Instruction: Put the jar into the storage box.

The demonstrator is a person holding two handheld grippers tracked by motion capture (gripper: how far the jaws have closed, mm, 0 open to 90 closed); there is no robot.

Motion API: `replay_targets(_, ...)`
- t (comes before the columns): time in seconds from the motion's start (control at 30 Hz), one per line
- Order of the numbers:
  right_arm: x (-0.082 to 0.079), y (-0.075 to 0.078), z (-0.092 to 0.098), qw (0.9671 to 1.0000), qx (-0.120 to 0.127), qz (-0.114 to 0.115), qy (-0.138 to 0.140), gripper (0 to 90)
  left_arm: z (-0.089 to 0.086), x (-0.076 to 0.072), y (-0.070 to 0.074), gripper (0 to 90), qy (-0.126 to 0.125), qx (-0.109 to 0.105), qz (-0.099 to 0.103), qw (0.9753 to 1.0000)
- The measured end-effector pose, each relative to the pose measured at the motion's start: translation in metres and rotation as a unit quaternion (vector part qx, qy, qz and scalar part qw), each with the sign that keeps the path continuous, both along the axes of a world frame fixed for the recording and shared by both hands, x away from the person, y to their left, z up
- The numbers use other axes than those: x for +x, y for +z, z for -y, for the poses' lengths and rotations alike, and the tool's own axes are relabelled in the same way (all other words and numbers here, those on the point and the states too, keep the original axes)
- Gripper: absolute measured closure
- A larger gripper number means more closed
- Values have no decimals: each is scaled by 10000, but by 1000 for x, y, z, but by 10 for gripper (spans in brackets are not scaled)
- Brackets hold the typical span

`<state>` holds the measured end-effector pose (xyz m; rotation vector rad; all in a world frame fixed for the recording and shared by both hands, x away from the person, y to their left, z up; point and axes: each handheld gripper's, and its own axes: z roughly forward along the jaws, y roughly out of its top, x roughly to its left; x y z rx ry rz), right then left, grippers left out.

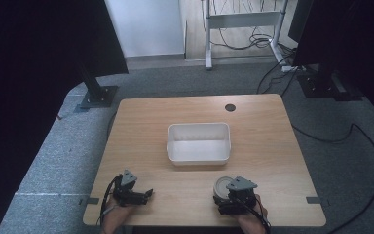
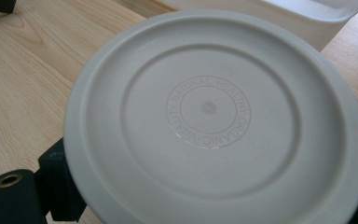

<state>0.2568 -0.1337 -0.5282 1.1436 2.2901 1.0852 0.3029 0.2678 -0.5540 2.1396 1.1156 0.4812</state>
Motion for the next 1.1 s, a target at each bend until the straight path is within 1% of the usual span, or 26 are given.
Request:
replay_targets(0.2,1,3,-1,10000,-19,11,-6,92,0,0,0,7,-2,1,0,10000)
replay_targets(0.33,4,7,0,10000,-22,29,-22,92,0,0,0,7,-3,3,0,10000)
replay_targets(0.53,8,12,0,10000,-5,-3,-58,92,0,0,0,7,-1,0,0,10000)
replay_targets(1.1,29,23,-5,9998,-56,-45,-171,92,0,0,0,7,3,-5,1,10000)
